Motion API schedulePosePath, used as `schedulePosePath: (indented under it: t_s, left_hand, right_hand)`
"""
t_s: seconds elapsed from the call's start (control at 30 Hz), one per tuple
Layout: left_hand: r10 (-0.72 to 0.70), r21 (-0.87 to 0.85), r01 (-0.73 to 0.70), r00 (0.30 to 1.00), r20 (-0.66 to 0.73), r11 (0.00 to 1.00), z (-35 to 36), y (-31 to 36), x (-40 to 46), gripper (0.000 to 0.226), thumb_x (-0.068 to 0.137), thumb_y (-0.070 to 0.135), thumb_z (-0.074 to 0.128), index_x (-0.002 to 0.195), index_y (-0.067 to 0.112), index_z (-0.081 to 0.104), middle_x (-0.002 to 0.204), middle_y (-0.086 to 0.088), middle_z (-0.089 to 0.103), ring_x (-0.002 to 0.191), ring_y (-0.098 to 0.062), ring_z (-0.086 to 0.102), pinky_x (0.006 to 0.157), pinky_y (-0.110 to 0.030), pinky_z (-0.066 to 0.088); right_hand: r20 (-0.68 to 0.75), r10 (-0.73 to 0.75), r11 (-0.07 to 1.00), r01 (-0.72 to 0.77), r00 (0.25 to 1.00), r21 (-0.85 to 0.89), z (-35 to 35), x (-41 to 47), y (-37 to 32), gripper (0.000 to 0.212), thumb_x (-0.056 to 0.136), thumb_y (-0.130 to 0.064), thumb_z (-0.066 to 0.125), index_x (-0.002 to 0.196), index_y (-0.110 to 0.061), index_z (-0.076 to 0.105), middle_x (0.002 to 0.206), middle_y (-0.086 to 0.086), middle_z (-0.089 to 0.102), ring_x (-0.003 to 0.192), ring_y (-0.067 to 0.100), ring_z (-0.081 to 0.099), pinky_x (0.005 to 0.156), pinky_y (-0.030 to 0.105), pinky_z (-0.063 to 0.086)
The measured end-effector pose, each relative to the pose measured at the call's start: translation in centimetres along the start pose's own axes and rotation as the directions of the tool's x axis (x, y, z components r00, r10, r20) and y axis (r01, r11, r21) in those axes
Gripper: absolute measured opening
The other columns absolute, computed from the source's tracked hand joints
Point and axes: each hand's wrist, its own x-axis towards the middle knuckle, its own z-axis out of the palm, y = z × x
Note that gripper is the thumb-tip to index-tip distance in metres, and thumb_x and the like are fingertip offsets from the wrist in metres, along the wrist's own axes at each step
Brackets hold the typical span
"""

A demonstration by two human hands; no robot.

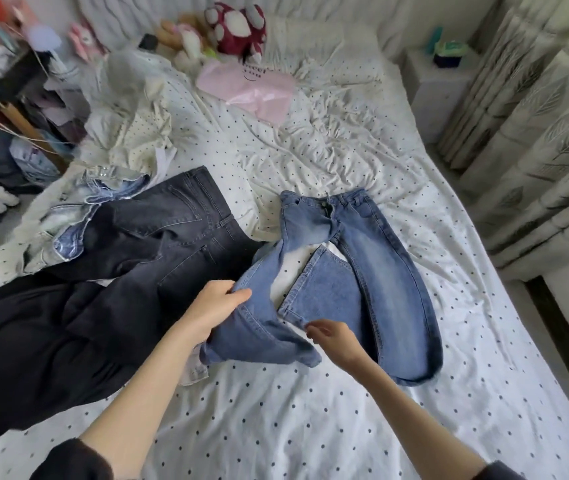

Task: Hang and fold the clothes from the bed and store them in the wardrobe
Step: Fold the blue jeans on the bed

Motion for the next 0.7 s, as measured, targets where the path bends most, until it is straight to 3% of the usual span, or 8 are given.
schedulePosePath:
  t_s: [0.07, 0.17, 0.27, 0.37, 0.43, 0.53, 0.6, 0.7]
  left_hand:
    - [-0.028, -0.263, 0.052, 0.995, 0.096, 0.963, 0.0, 0.4, -1.2, 0.016, 0.092, 0.011, 0.057, 0.083, -0.001, 0.062, 0.077, -0.014, 0.062, 0.076, -0.021, 0.057, 0.071, -0.031, 0.041]
    - [-0.103, -0.434, 0.164, 0.982, 0.160, 0.886, -0.1, -0.8, -2.1, 0.017, 0.092, 0.005, 0.055, 0.082, -0.004, 0.065, 0.076, -0.015, 0.068, 0.072, -0.021, 0.064, 0.067, -0.028, 0.050]
    - [-0.190, -0.481, 0.234, 0.972, 0.139, 0.845, 0.1, -3.0, -3.1, 0.014, 0.092, 0.005, 0.056, 0.089, -0.005, 0.066, 0.086, -0.020, 0.068, 0.080, -0.026, 0.064, 0.079, -0.035, 0.050]
    - [-0.261, -0.515, 0.259, 0.963, 0.071, 0.817, 0.9, -4.8, -3.9, 0.014, 0.091, 0.007, 0.059, 0.084, -0.002, 0.066, 0.086, -0.020, 0.068, 0.081, -0.029, 0.064, 0.083, -0.038, 0.049]
    - [-0.252, -0.520, 0.243, 0.966, 0.054, 0.819, 1.4, -5.1, -4.0, 0.014, 0.090, 0.009, 0.060, 0.083, -0.002, 0.067, 0.084, -0.019, 0.069, 0.080, -0.028, 0.066, 0.080, -0.036, 0.051]
    - [-0.224, -0.324, 0.198, 0.974, -0.044, 0.925, 1.9, -5.9, -4.4, 0.017, 0.090, 0.016, 0.060, 0.093, 0.002, 0.068, 0.092, -0.015, 0.071, 0.090, -0.030, 0.066, 0.086, -0.041, 0.052]
    - [-0.195, -0.095, 0.181, 0.966, -0.171, 0.979, 2.5, -6.5, -5.0, 0.024, 0.087, 0.026, 0.063, 0.102, 0.007, 0.063, 0.103, -0.011, 0.066, 0.102, -0.030, 0.061, 0.091, -0.042, 0.049]
    - [-0.168, 0.205, 0.237, 0.937, -0.307, 0.950, 4.1, -7.4, -6.6, 0.058, 0.078, 0.042, 0.070, 0.122, 0.015, 0.046, 0.123, -0.011, 0.044, 0.118, -0.031, 0.043, 0.091, -0.035, 0.040]
  right_hand:
    - [0.003, -0.035, 0.999, 0.035, 0.999, 0.021, -0.6, -1.0, -0.4, 0.024, 0.094, -0.020, 0.055, 0.111, -0.008, 0.068, 0.110, 0.006, 0.068, 0.107, 0.020, 0.061, 0.092, 0.028, 0.045]
    - [0.067, -0.053, 0.997, 0.057, 0.996, -0.061, -1.3, -1.7, 0.1, 0.035, 0.090, -0.028, 0.061, 0.122, -0.013, 0.062, 0.113, 0.002, 0.066, 0.104, 0.014, 0.061, 0.089, 0.024, 0.044]
    - [0.216, -0.045, 0.956, 0.105, 0.975, -0.274, -0.8, -3.2, 1.7, 0.056, 0.083, -0.035, 0.069, 0.135, -0.026, 0.050, 0.114, 0.001, 0.061, 0.096, 0.016, 0.058, 0.082, 0.022, 0.042]
    - [0.284, -0.086, 0.820, 0.230, 0.955, -0.524, 1.5, -4.2, 3.8, 0.067, 0.082, -0.041, 0.068, 0.142, -0.033, 0.038, 0.143, -0.003, 0.043, 0.126, 0.020, 0.043, 0.102, 0.031, 0.037]
    - [0.216, -0.103, 0.757, 0.217, 0.971, -0.616, 2.7, -4.4, 4.2, 0.061, 0.086, -0.043, 0.062, 0.141, -0.035, 0.037, 0.146, -0.007, 0.038, 0.129, 0.022, 0.036, 0.103, 0.037, 0.034]
    - [0.071, -0.205, 0.679, 0.194, 0.976, -0.708, 3.7, -4.4, 4.0, 0.030, 0.093, -0.033, 0.048, 0.119, -0.024, 0.061, 0.128, -0.001, 0.054, 0.120, 0.022, 0.045, 0.093, 0.033, 0.034]
    - [0.058, -0.254, 0.676, 0.220, 0.965, -0.703, 4.3, -5.0, 3.4, 0.028, 0.094, -0.032, 0.046, 0.108, -0.021, 0.067, 0.112, 0.003, 0.062, 0.106, 0.027, 0.056, 0.084, 0.031, 0.035]
    - [0.078, -0.310, 0.692, 0.281, 0.947, -0.664, 5.3, -6.9, 3.2, 0.026, 0.092, -0.034, 0.048, 0.100, -0.020, 0.068, 0.106, 0.003, 0.065, 0.098, 0.028, 0.059, 0.078, 0.028, 0.034]
